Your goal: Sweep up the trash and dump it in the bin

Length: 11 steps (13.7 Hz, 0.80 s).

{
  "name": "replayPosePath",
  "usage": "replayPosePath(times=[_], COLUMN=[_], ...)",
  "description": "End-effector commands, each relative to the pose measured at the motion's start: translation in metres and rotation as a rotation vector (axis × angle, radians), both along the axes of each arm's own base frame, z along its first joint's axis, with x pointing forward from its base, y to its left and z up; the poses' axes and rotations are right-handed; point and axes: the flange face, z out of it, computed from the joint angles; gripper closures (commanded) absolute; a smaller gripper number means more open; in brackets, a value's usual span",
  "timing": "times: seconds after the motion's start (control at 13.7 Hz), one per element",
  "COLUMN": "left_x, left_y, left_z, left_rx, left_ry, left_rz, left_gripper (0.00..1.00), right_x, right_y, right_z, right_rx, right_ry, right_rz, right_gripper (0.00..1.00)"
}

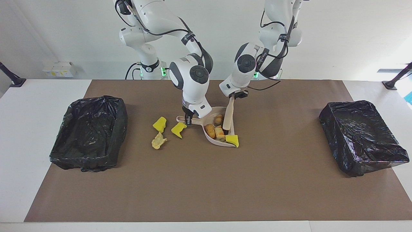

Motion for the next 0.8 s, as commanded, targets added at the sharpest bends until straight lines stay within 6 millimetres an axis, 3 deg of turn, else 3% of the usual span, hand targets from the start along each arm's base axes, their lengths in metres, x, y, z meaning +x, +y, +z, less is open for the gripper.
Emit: replayPosePath(times=[0.0, 0.22, 0.36, 0.58, 0.73], left_x=[0.007, 0.017, 0.015, 0.010, 0.007], left_y=[0.020, 0.049, 0.065, 0.070, 0.072], left_z=[0.012, 0.029, 0.044, 0.043, 0.040], left_rx=[0.010, 0.029, 0.032, 0.036, 0.038], left_ry=[-0.004, -0.033, -0.049, -0.056, -0.062], left_rz=[0.054, 0.094, 0.122, 0.132, 0.136], left_gripper=[1.00, 1.00, 1.00, 1.00, 1.00], right_x=[-0.008, -0.004, 0.004, 0.017, 0.026], right_y=[-0.003, -0.005, -0.015, -0.057, -0.096], right_z=[-0.002, 0.004, 0.024, 0.060, 0.089], right_rx=[-0.001, 0.007, 0.031, 0.060, 0.073], right_ry=[-0.008, -0.024, -0.051, -0.077, -0.109], right_rz=[-0.016, -0.075, -0.097, -0.129, -0.156], right_gripper=[1.00, 1.00, 1.00, 1.00, 1.00])
